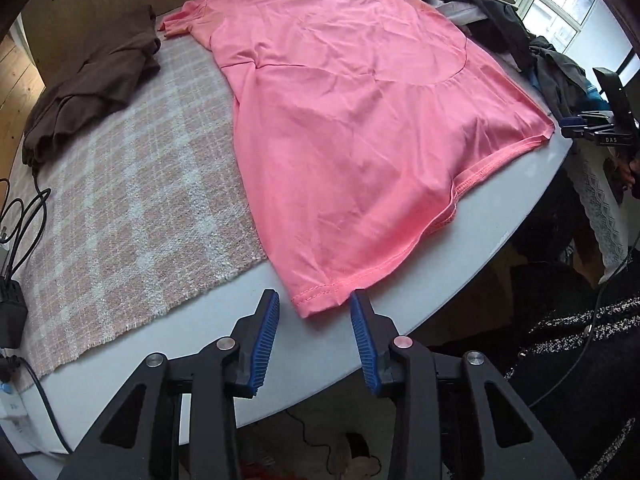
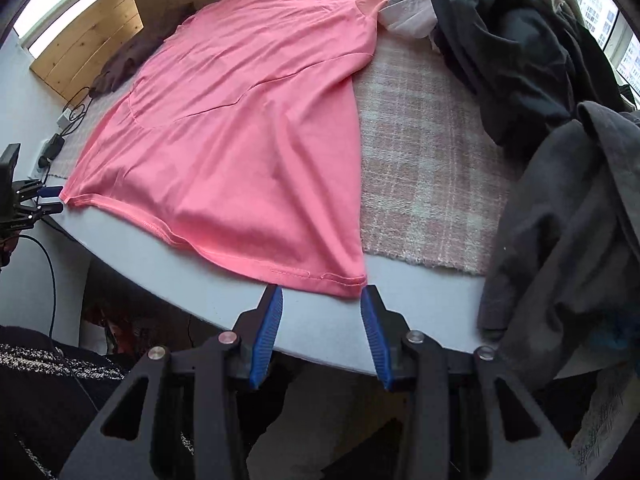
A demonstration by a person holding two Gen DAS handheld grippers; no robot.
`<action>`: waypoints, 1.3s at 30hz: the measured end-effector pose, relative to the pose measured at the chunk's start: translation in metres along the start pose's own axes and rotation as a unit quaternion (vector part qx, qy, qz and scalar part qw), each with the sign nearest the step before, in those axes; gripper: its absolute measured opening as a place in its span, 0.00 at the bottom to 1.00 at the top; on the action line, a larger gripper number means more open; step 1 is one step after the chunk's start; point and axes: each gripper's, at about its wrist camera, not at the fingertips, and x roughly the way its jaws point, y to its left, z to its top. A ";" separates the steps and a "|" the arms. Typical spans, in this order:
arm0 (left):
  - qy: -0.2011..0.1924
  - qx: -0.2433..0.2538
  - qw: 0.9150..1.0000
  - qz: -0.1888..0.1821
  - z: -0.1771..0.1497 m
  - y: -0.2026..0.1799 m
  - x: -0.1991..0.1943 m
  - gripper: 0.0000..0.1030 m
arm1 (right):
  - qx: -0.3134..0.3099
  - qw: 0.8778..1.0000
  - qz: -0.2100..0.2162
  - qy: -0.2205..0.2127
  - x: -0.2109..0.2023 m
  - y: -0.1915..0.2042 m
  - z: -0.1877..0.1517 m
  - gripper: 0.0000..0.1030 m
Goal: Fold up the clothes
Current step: 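Grasp the hem with the left tool while the right tool grasps the hem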
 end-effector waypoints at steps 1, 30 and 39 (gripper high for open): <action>-0.001 -0.004 1.000 -0.004 0.002 0.000 0.001 0.24 | -0.004 1.000 -0.006 0.001 0.001 -0.001 0.000 0.39; -0.001 -0.020 0.999 0.043 0.009 0.006 -0.069 0.03 | 0.276 0.934 0.221 -0.060 -0.024 -0.077 -0.034 0.02; 0.031 0.013 0.998 0.053 0.008 -0.007 -0.034 0.03 | 0.290 0.938 0.187 -0.035 -0.018 -0.090 -0.043 0.02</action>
